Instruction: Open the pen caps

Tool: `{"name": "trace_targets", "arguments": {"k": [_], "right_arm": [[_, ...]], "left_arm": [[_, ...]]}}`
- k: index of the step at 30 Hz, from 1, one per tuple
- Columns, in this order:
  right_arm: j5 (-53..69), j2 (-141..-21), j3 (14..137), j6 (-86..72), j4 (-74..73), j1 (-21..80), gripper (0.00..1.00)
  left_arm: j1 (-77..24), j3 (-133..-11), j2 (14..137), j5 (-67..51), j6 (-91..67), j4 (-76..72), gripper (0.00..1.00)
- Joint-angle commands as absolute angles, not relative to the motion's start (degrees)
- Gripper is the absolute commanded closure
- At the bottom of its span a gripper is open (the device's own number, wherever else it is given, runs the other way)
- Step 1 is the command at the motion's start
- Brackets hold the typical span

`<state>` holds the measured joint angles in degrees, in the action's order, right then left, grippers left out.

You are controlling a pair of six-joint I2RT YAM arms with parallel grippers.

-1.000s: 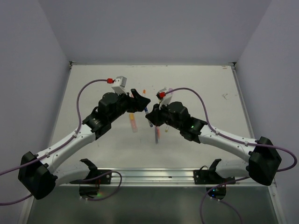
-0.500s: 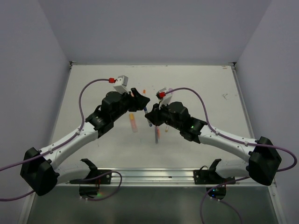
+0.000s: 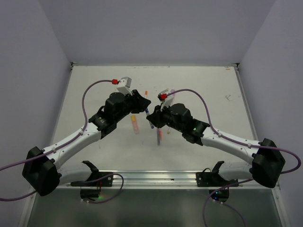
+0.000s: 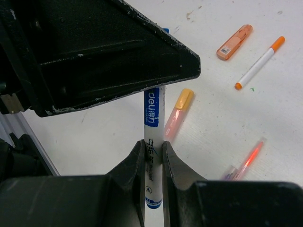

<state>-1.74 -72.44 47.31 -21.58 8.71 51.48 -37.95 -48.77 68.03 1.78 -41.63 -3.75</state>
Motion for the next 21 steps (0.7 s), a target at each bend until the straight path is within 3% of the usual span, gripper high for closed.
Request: {"name": "trace_targets", "arguments": {"k": [1,7,8,9,12,15,21], "right_arm": [[-1.14,-71.1,46.67,-20.66,12.57,51.94,1.0],[-0.88,-71.02,46.58,-20.65,12.83,51.94,0.97],[-0.7,-71.1,46.67,-20.74,12.83,51.94,0.89],[-0.7,-71.1,46.76,-20.92,13.01,51.94,0.74],[-0.7,-71.54,47.02,-21.09,13.8,51.94,0.51],[-1.23,-72.42,48.07,-20.66,13.89,51.94,0.47],[-2.11,-74.35,50.1,-19.34,13.97,51.94,0.49]], "left_arm": [[-38.14,-51.33,67.85,2.2,-42.54,-6.77,0.64],[-38.14,-50.8,67.85,1.58,-43.07,-7.21,1.0],[-38.14,-50.71,67.76,1.5,-43.07,-7.12,1.0],[-38.14,-50.63,67.68,1.23,-43.07,-7.29,1.0],[-38.23,-49.57,67.24,0.53,-43.24,-8.08,1.0],[-38.14,-48.87,66.53,0.35,-43.59,-8.79,1.0],[-38.23,-48.51,65.22,0.7,-43.42,-8.88,1.0]]}}
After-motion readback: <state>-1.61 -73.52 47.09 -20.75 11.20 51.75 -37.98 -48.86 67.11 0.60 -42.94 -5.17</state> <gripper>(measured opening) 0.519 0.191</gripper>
